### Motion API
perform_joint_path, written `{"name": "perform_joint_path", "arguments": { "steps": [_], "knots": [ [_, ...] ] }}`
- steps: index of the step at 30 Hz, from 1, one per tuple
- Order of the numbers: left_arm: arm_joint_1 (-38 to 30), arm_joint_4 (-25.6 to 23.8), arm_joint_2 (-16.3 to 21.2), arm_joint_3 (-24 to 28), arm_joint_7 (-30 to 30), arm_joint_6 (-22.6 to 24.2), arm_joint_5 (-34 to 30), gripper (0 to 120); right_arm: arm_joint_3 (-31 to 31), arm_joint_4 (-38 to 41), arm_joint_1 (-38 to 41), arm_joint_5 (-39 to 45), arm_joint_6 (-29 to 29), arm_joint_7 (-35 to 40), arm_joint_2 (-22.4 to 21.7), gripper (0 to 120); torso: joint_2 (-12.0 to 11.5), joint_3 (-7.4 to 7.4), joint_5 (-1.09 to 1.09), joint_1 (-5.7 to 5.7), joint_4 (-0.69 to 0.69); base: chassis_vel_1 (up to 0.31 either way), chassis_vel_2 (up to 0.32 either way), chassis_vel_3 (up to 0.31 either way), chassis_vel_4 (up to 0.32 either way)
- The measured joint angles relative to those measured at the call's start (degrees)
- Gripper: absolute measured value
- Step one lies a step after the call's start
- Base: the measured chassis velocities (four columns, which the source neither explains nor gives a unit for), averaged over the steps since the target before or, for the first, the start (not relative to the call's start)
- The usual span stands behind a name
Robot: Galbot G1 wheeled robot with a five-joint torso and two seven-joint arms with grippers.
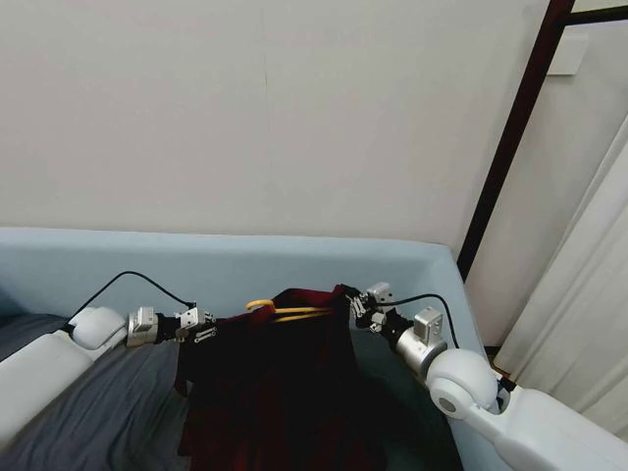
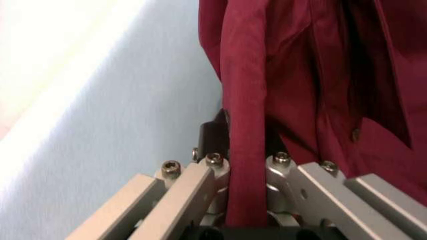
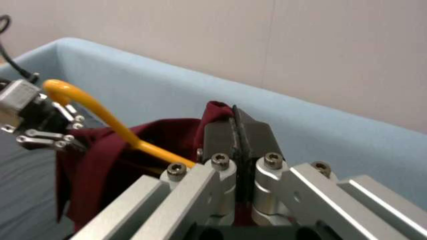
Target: Pick up the clothes from the sofa and hang them on the clothes hanger.
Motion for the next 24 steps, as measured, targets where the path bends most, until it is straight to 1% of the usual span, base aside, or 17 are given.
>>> {"name": "perform_joint_path", "arguments": {
  "steps": [1, 2, 4, 9, 10, 11, 12, 13, 15, 18, 21, 22, 24],
  "knots": [
    [-1.0, -0.6, 0.0, 1.1, -0.1, 0.7, -1.7, 1, -0.5, 0.5, 1.2, 1.1, -0.7, 1.0, 0.1, 0, 0.0, 0.00, -0.01, 0.00, 0.00, 0.000, 0.000, 0.000, 0.000],
    [-1.0, -0.6, 0.0, 1.1, -0.1, 0.7, -1.7, 1, -0.5, 0.5, 1.2, 1.1, -0.7, 1.0, 0.1, 0, 0.0, 0.00, -0.01, 0.00, 0.00, 0.000, 0.000, 0.000, 0.000],
    [-2.8, -1.5, -0.4, 2.7, -0.5, 1.9, -4.3, 1, -1.5, 1.2, 3.7, 2.9, -1.8, 3.1, 0.6, 0, 0.0, 0.00, 0.00, 0.00, 0.01, 0.000, 0.000, 0.000, 0.000],
    [-5.4, -2.5, -1.2, 4.7, -1.9, 3.2, -7.1, 1, -3.0, 2.7, 6.9, 4.6, -2.9, 5.8, 1.4, 0, 0.0, 0.00, -0.01, 0.01, 0.00, 0.000, 0.000, 0.000, 0.000],
    [-6.0, -2.7, -1.7, 5.2, -2.6, 3.7, -9.3, 1, -3.2, 3.7, 7.0, 4.8, -3.5, 7.0, 2.1, 0, 0.0, 0.00, -0.01, 0.00, 0.00, 0.000, 0.000, 0.000, 0.000],
    [-6.3, -2.8, -2.0, 5.3, -3.0, 4.1, -10.8, 1, -3.2, 4.2, 6.7, 4.6, -3.6, 7.3, 2.6, 0, 0.0, 0.01, -0.02, 0.00, 0.00, 0.000, 0.000, 0.000, 0.000],
    [-6.3, -2.8, -2.0, 5.3, -3.0, 4.1, -10.8, 1, -3.2, 4.2, 6.7, 4.6, -3.6, 7.3, 2.6, 0, 0.0, 0.01, -0.02, 0.00, 0.00, 0.000, 0.000, 0.000, 0.000],
    [-6.8, -2.8, -2.4, 5.4, -3.6, 4.7, -12.9, 1, -3.2, 4.9, 5.6, 4.0, -3.7, 7.7, 3.4, 0, 0.0, 0.00, -0.02, 0.00, 0.01, 0.000, 0.000, 0.000, 0.000],
    [-8.4, -2.6, -2.6, 6.1, -3.7, 5.2, -15.1, 1, -3.2, 6.0, 3.8, 3.3, -3.8, 8.2, 4.3, 0, 0.0, 0.00, -0.02, 0.01, 0.00, 0.000, 0.000, 0.000, 0.000],
    [-9.8, -2.4, -2.4, 6.9, -3.5, 5.2, -16.0, 1, -3.4, 6.4, 2.8, 2.8, -3.8, 8.2, 4.5, 0, 0.0, 0.00, 0.00, 0.00, 0.00, 0.000, 0.000, 0.000, 0.000],
    [-13.2, -2.0, -2.0, 8.8, -2.8, 5.4, -17.9, 1, -3.6, 7.8, 1.0, 2.3, -3.8, 8.3, 4.6, 0, 0.0, 0.00, 0.00, 0.00, 0.01, 0.000, 0.000, 0.000, 0.000],
    [-13.2, -2.0, -2.0, 8.8, -2.8, 5.4, -17.9, 1, -3.6, 7.8, 1.0, 2.3, -3.8, 8.3, 4.6, 0, 0.0, 0.00, 0.00, 0.00, 0.01, 0.000, 0.000, 0.000, 0.000],
    [-15.6, -1.4, -1.8, 10.5, -2.2, 5.4, -19.1, 1, -3.9, 8.5, 0.4, 1.4, -3.8, 8.1, 4.0, 0, 0.0, 0.00, -0.02, 0.00, 0.01, 0.000, 0.000, 0.000, 0.000]
  ]
}}
